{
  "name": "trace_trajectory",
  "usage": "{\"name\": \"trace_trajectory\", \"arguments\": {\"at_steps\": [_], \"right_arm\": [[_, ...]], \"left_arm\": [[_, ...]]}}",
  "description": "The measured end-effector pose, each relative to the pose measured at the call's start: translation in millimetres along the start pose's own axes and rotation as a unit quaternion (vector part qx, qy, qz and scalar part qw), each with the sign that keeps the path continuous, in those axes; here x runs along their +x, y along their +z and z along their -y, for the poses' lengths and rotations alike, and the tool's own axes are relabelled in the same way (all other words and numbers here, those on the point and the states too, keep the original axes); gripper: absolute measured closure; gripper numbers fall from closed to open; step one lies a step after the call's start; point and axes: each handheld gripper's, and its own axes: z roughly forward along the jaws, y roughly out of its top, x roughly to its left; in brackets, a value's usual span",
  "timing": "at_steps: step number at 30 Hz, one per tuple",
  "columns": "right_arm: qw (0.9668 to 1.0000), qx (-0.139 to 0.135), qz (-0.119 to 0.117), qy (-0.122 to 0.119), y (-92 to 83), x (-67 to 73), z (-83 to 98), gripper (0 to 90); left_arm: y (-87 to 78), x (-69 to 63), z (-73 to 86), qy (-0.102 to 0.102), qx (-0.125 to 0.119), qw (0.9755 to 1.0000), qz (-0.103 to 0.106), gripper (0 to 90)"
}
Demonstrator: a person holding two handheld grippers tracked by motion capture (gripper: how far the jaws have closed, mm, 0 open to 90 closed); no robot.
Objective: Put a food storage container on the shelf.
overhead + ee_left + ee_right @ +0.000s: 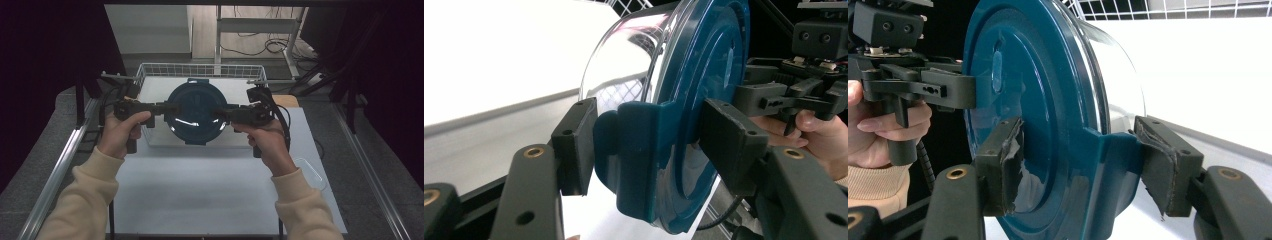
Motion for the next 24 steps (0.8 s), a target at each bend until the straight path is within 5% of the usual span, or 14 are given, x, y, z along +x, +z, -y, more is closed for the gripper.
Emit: {"name": "trace_trajectory", "arguments": {"at_steps": [24], "right_arm": [[0.9999, -0.005, -0.013, 0.007, 5.0, -15.1, -47.0, 40.0]], "left_arm": [[1.9, 9.3, -52.2, -0.001, 0.010, 0.9999, 0.002, 41.9]]}}
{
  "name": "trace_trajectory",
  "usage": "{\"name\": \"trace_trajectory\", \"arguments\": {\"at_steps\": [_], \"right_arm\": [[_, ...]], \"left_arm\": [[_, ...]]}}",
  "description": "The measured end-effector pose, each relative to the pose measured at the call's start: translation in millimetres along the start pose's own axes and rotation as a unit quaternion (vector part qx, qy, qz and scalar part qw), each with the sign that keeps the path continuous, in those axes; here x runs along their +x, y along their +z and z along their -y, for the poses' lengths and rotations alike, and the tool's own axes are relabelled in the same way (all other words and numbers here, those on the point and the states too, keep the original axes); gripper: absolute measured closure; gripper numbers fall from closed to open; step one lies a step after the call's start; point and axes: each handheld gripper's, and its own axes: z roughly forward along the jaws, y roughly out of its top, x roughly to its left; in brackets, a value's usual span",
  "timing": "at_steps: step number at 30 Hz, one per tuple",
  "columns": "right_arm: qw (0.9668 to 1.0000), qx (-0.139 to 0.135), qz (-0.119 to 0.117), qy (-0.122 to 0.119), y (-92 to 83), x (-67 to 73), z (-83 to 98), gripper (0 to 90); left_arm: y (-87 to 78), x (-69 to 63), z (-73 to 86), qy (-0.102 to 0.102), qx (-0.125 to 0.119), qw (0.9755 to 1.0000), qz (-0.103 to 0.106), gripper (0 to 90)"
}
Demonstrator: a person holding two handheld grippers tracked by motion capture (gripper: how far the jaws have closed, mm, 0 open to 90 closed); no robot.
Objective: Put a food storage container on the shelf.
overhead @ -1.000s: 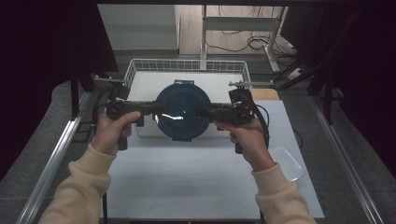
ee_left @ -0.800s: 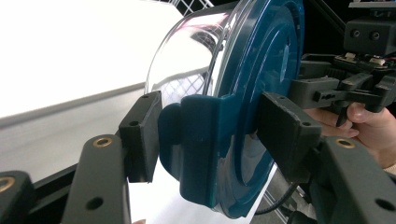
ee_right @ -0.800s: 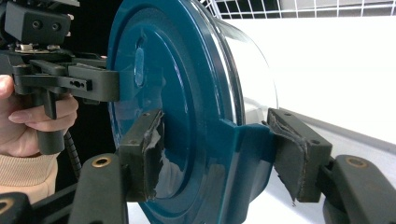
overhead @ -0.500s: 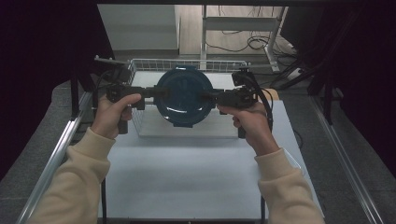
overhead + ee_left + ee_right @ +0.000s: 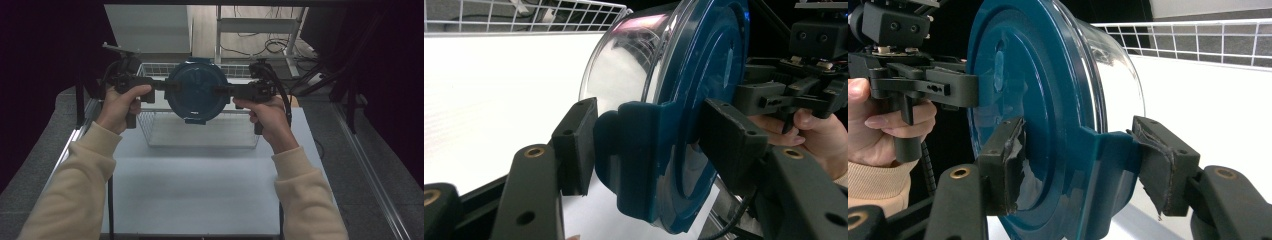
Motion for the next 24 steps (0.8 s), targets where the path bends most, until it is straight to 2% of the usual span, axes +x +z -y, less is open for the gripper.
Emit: {"name": "trace_trajectory", "arguments": {"at_steps": [11, 16, 24], "right_arm": [[0.9999, 0.007, 0.006, 0.007, 6.5, -11.7, -16.1, 40.2], [0.9998, 0.011, 0.006, 0.018, 11.1, -24.9, -19.9, 40.3], [0.9992, 0.023, 0.006, 0.032, 26.0, -49.5, -22.9, 40.4]], "left_arm": [[11.9, 16.2, -15.5, -0.017, 0.000, 0.9998, 0.012, 41.9], [22.9, 25.9, -20.8, -0.022, 0.005, 0.9997, 0.013, 41.9], [39.4, 49.2, -25.3, -0.036, 0.014, 0.9991, 0.014, 42.0]]}}
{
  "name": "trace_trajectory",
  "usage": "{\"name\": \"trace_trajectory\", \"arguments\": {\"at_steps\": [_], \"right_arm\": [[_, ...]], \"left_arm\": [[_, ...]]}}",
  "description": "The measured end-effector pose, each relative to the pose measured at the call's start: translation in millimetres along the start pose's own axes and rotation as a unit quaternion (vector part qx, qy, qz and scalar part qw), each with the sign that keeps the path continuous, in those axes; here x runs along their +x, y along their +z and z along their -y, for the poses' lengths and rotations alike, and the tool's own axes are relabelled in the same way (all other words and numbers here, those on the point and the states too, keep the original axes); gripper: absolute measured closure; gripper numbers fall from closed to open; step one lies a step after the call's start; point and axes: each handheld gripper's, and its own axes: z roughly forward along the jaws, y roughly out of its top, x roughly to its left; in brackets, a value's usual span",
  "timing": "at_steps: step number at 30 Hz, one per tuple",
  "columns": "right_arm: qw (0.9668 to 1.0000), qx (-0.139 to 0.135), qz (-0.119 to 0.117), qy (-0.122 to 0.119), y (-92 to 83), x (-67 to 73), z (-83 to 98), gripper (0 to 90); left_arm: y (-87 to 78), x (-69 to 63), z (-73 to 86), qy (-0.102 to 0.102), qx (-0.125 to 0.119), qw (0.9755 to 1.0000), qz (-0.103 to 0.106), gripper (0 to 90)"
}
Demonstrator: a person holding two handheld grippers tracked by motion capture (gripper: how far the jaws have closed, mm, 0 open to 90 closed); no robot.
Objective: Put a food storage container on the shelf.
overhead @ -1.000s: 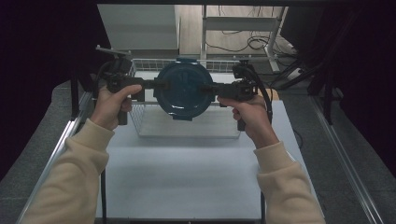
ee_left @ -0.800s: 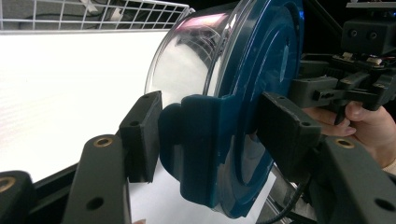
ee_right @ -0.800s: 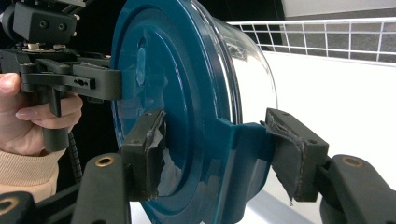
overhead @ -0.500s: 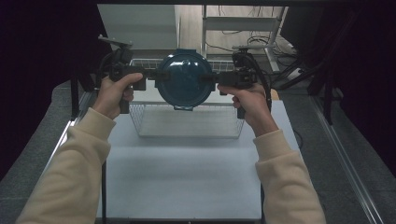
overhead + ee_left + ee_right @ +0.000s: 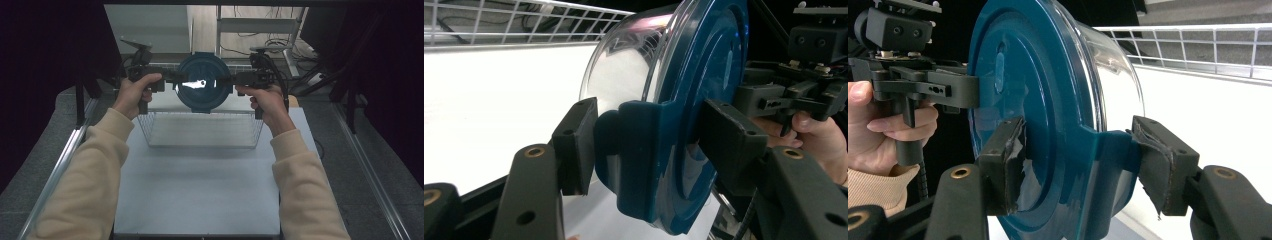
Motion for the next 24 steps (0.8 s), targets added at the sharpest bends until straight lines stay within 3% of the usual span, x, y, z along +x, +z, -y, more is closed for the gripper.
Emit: {"name": "trace_trajectory", "arguments": {"at_steps": [9, 16, 24], "right_arm": [[0.9996, 0.020, -0.004, 0.021, 19.6, -20.0, -0.3, 40.4], [0.9992, 0.005, -0.016, 0.037, 25.7, -30.8, -2.2, 40.2], [0.9970, 0.002, -0.028, 0.072, 32.1, -45.6, -5.9, 40.1]], "left_arm": [[11.6, 19.5, -1.3, -0.019, 0.012, 0.9997, -0.013, 41.0], [14.6, 27.5, -3.7, -0.036, 0.006, 0.9993, -0.008, 42.2], [22.5, 37.4, -11.1, -0.074, 0.009, 0.9972, -0.006, 41.4]]}}
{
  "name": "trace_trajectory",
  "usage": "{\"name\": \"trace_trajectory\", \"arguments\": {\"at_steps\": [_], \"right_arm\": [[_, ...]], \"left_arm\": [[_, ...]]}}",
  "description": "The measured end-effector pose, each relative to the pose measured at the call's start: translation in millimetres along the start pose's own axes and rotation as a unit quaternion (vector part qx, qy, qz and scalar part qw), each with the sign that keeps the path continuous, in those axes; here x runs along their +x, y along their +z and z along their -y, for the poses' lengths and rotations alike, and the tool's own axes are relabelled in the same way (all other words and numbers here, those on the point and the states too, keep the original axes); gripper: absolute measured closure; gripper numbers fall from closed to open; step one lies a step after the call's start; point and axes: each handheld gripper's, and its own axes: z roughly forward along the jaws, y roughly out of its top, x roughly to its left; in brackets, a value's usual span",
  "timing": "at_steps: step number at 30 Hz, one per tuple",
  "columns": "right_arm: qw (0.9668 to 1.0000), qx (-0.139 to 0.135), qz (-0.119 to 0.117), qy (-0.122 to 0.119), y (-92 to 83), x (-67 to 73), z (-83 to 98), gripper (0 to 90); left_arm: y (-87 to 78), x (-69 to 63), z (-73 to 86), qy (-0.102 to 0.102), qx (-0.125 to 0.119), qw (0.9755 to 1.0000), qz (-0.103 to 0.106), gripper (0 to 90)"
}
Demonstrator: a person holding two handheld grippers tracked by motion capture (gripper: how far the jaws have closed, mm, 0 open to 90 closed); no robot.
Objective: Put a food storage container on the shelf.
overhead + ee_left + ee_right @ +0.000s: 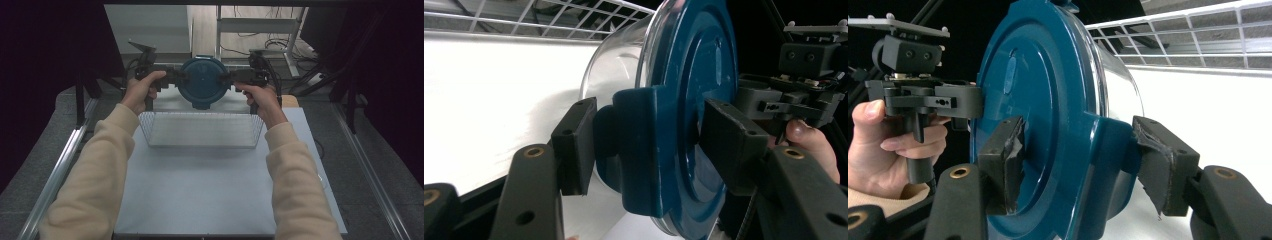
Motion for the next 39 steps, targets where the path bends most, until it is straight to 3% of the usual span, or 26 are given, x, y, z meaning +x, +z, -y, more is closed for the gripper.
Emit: {"name": "trace_trajectory", "arguments": {"at_steps": [12, 18, 28, 31, 34, 39], "right_arm": [[0.9981, -0.002, -0.005, 0.062, 9.0, -17.0, -4.6, 38.9], [0.9949, -0.001, -0.008, 0.101, 12.9, -25.5, -4.1, 37.9], [0.9951, -0.006, -0.003, 0.099, 11.7, -24.6, -2.7, 37.4], [0.9967, -0.014, 0.012, 0.079, 11.6, -21.0, -1.8, 33.3], [0.9969, -0.023, 0.058, 0.048, 9.1, -12.3, -1.2, 22.3], [0.9962, -0.040, 0.073, 0.025, -1.7, 0.7, 2.8, 11.0]], "left_arm": [[11.6, 16.8, -6.1, -0.044, -0.003, 0.9989, 0.013, 39.6], [18.0, 23.7, -6.7, -0.061, -0.008, 0.9980, 0.017, 38.2], [19.1, 23.1, -4.2, -0.055, -0.018, 0.9981, 0.019, 37.8], [19.9, 21.9, -3.8, -0.048, -0.020, 0.9985, 0.016, 36.7], [17.3, 18.4, -3.0, -0.029, -0.038, 0.9988, -0.012, 32.7], [6.3, 10.6, 1.4, 0.007, -0.057, 0.9974, -0.044, 20.5]]}}
